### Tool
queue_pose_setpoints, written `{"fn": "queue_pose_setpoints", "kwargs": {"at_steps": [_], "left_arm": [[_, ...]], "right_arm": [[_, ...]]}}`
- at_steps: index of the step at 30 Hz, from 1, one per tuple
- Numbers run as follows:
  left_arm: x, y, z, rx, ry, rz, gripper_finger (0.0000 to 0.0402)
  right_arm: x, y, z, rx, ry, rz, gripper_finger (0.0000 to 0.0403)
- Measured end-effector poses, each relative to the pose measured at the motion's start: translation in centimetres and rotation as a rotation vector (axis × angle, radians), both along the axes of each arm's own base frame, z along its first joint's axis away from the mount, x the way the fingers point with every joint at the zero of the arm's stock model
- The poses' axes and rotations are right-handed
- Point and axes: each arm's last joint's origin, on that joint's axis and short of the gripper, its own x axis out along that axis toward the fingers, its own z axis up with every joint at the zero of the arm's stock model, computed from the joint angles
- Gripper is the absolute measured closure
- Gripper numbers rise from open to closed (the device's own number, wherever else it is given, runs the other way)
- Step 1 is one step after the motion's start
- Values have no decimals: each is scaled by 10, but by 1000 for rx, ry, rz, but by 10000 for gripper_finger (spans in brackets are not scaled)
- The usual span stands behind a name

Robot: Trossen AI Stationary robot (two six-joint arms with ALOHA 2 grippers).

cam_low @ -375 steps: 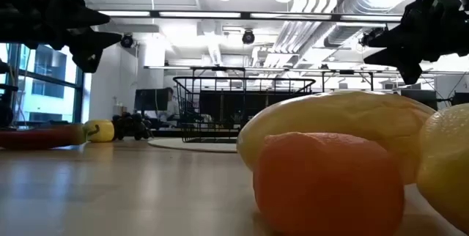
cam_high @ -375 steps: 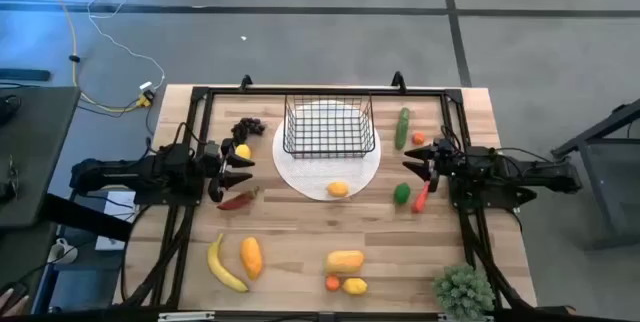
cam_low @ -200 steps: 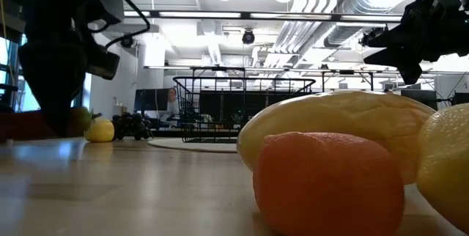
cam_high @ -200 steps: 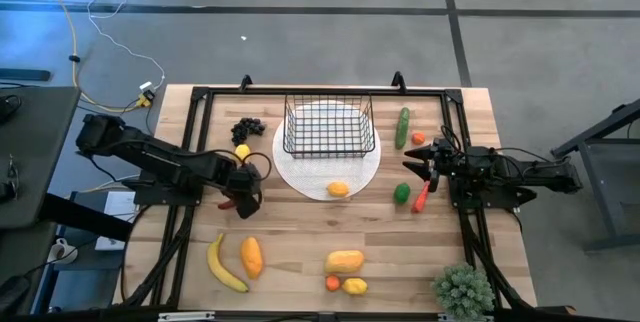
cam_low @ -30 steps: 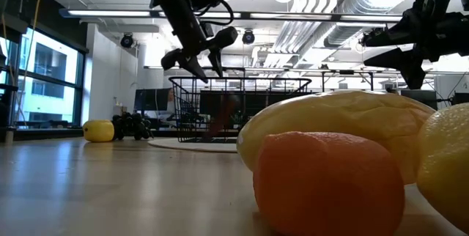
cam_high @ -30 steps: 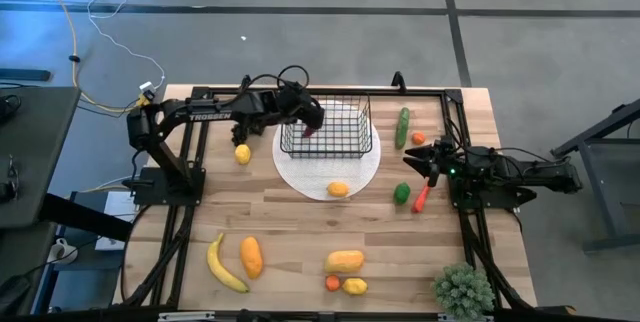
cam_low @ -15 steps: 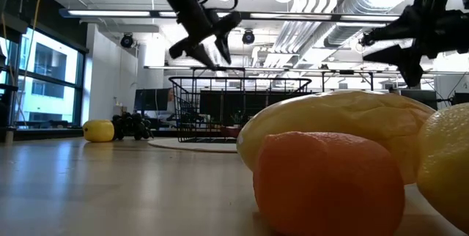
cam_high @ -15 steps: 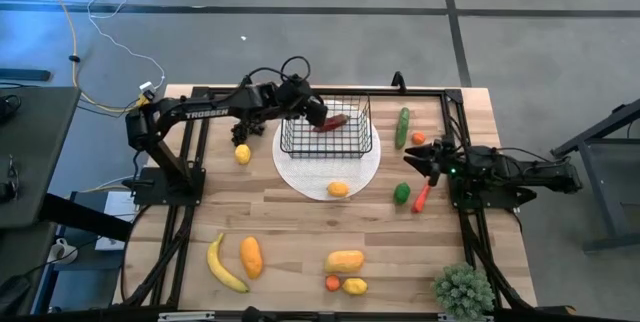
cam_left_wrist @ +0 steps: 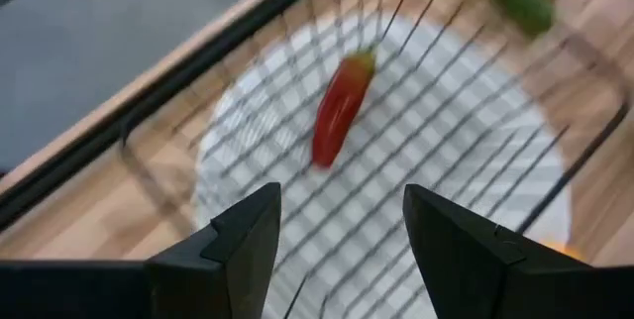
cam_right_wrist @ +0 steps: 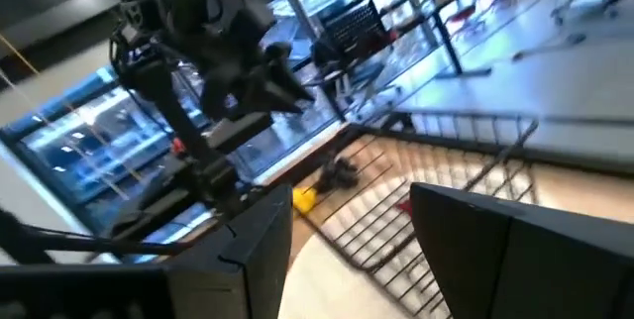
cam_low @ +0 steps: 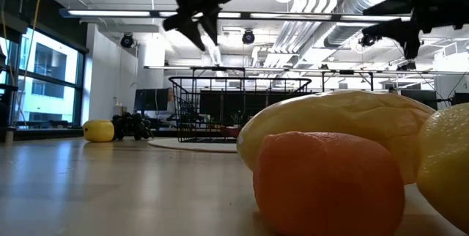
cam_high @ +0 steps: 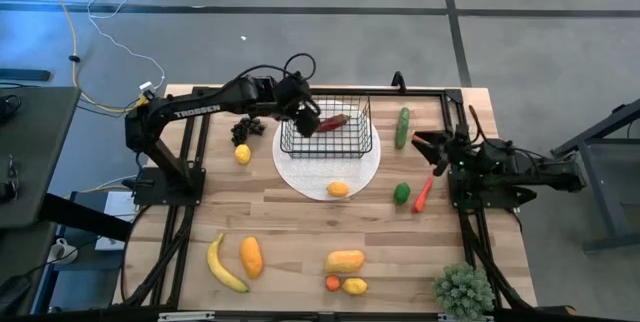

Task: Build produce basket
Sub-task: Put the green cucumber into the black wire basket

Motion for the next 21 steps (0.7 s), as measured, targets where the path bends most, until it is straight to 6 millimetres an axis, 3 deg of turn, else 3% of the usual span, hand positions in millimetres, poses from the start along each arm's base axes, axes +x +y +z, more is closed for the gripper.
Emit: {"fn": "queue_pose_setpoints", "kwargs": {"at_steps": [8, 16, 21], "left_arm": [[-21, -26, -2, -54, 95, -16, 200], [-45, -36, -11, -68, 148, -23, 200], [-60, -40, -17, -73, 170, -22, 200]], "right_arm": [[13, -4, 23, -7, 236, -135, 217], [32, -24, 42, 218, 431, -341, 217], [45, -46, 53, 375, 522, -377, 217]]}}
